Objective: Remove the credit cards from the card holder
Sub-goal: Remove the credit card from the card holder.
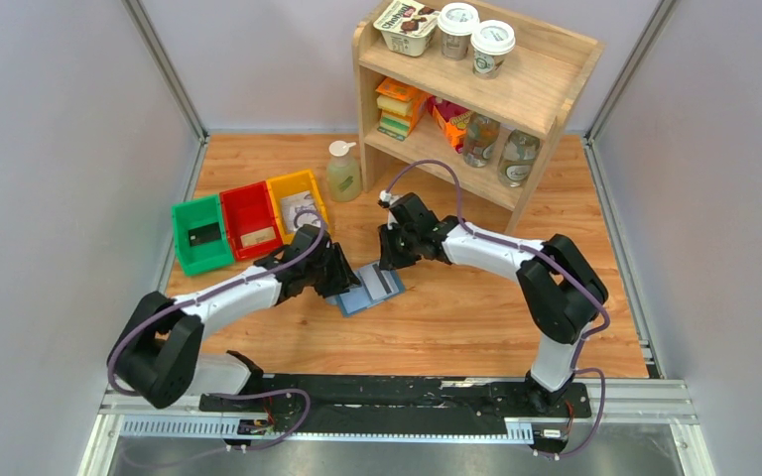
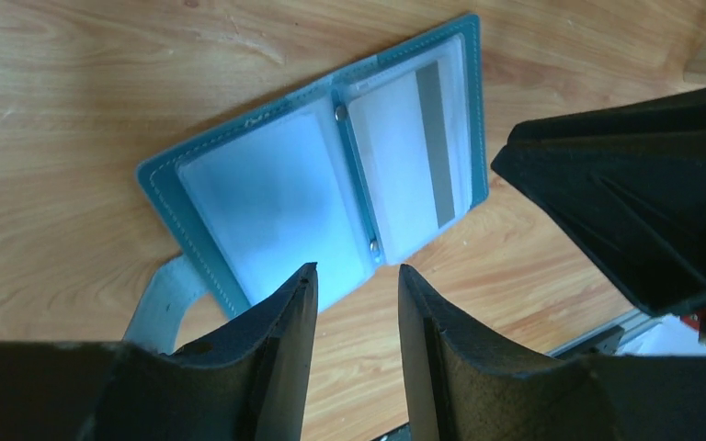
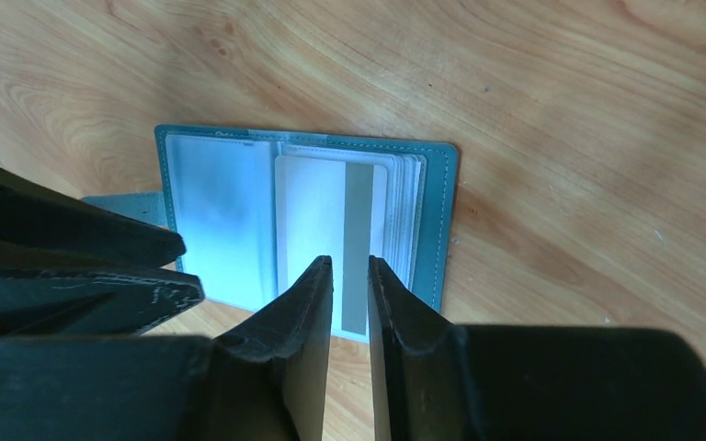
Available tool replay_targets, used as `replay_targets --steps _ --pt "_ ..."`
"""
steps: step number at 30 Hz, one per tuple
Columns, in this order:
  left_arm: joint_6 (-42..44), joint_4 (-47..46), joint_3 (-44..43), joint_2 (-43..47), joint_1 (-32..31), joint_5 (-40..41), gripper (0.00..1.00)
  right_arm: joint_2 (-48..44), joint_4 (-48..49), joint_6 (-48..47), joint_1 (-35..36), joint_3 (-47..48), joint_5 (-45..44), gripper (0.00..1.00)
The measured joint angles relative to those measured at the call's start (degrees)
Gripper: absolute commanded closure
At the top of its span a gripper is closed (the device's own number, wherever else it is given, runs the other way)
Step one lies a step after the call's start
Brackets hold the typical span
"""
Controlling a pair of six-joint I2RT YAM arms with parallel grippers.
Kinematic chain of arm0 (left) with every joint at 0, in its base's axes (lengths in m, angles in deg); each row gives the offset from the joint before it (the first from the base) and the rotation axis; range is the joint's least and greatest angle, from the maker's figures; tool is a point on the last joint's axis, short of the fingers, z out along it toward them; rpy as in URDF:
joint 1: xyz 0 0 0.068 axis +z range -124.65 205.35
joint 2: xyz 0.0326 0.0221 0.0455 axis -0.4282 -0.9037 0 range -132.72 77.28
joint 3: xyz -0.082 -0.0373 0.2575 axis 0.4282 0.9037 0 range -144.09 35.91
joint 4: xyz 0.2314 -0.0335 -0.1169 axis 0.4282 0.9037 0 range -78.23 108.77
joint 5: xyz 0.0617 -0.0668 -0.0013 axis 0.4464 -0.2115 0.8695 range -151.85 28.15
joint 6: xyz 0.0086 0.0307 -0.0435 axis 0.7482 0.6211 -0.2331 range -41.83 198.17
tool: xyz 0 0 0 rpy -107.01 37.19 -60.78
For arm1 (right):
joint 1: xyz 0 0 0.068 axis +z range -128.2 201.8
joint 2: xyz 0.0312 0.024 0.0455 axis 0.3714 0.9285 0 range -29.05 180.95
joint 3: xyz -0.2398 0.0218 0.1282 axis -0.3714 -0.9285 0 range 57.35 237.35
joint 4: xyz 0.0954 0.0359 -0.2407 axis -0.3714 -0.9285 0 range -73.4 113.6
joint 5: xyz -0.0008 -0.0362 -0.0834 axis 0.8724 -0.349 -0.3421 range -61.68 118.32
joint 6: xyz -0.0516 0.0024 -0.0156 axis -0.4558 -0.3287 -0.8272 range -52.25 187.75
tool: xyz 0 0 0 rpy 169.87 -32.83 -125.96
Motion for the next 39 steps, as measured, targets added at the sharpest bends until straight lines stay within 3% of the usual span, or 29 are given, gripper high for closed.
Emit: replay_targets --steps 8,15,29,39 --pt "-5.73 -11.28 1.40 -9.92 0.00 -0.81 0.55 2.64 3.82 0.44 -0.11 -3.69 1.95 0.78" --pt "-9.92 -20.00 3.54 -13.16 0.07 -1.57 0.56 2.25 8.81 2.64 -0.79 -7.58 3.80 0.78" --pt "-13.84 -31.45 9.86 -13.05 0.11 -3.04 0.77 1.70 11.78 4.81 -0.90 -9.44 4.28 0.79" --pt "-14.58 -33.42 13.20 -7.13 0.04 -3.43 0.78 1.70 12.41 5.86 -0.90 -9.70 4.76 0.79"
